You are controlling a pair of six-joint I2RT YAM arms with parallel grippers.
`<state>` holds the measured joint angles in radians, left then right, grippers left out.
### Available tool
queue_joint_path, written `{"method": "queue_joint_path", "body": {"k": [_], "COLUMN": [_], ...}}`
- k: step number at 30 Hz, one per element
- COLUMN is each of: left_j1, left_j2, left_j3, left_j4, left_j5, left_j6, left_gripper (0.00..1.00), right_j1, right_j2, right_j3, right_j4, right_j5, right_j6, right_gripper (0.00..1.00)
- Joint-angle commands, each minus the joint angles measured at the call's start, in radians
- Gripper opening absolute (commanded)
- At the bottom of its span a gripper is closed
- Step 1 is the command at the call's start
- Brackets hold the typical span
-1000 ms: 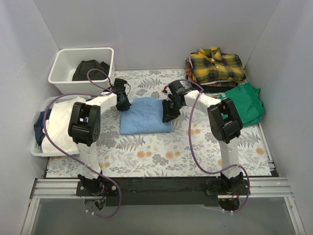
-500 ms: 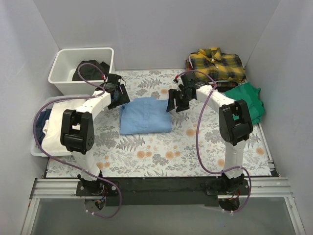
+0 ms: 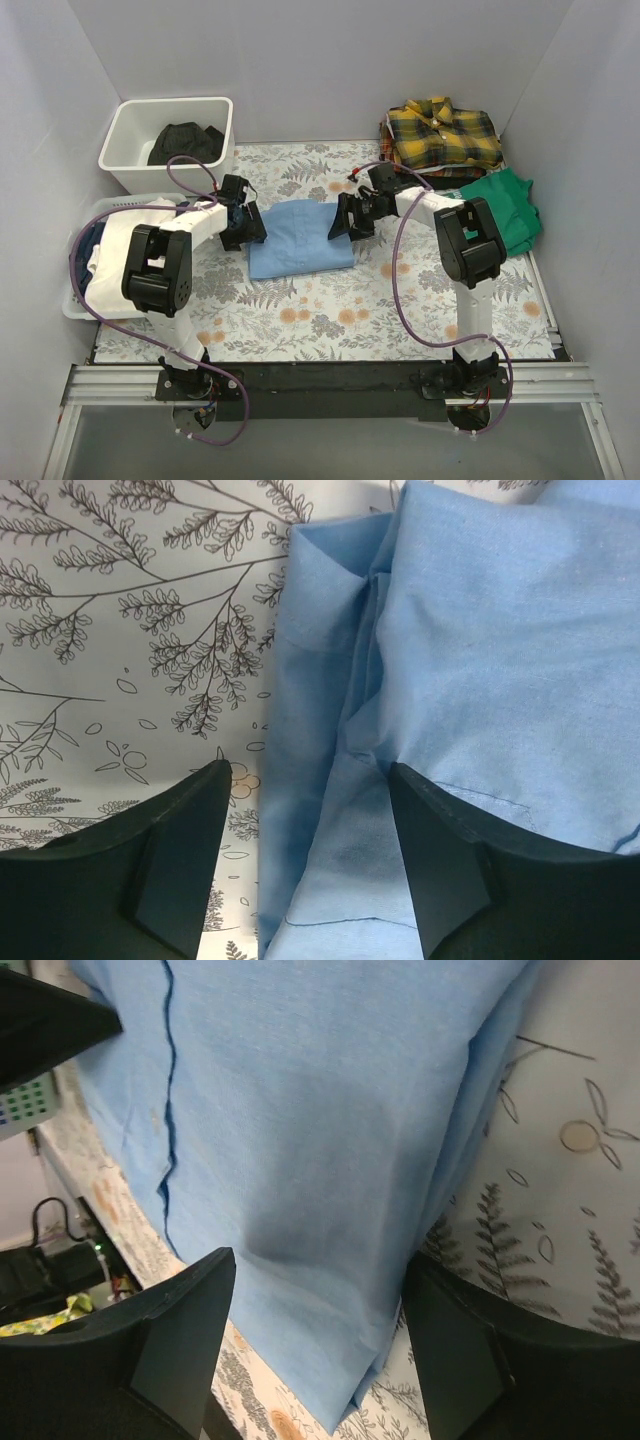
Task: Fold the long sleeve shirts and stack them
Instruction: Fold the shirt
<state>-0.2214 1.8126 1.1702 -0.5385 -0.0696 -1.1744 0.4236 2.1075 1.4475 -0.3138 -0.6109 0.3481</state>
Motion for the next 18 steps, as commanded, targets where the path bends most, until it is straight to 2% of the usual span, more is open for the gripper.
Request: {"method": "queue_joint_path", "body": {"k": [1, 2, 5, 12, 15, 16, 18], "left_j1": [0.005, 0.004, 0.004, 0.004, 0.005, 0.005, 0.004], "left_j2": [0.024, 0.030, 0.045, 0.059, 0.063, 0.063, 0.060], "left_j3": [-0.037, -0.040, -0.061, -0.049, -0.040, -0.038, -0.029], "left_j4": [-0.015, -0.020, -0.017, -0.015, -0.017, -0.017, -0.021], "left_j5": [-0.016, -0.018, -0.015, -0.001, 0.001, 0.002, 0.002], "left_j6": [-0.002, 0.002, 0.009, 0.012, 0.015, 0.012, 0.009], "left_gripper": [0.60, 0.53, 0.40, 0.36, 0.37, 0.37, 0.40], "right_j1": [0.000, 0.003, 0.021, 0.049, 0.049, 0.050, 0.049], "right_j2": [0.097, 0.107, 0.149, 0.195, 0.200, 0.198, 0.183], "right_j3": [-0.055, -0.055, -0.039, -0.012, -0.009, -0.012, -0.018], "right_j4": [0.122, 0.130, 0.131, 0.133, 0.136, 0.137, 0.136], "right_j5": [-0.084, -0.087, -0.105, -0.125, -0.135, -0.132, -0.119], "right_j6": [0.037, 0.037, 0.032, 0.048, 0.055, 0.058, 0.061], "right_gripper": [0.76, 0.76, 0.76, 0.74, 0.62, 0.47, 0.33]}}
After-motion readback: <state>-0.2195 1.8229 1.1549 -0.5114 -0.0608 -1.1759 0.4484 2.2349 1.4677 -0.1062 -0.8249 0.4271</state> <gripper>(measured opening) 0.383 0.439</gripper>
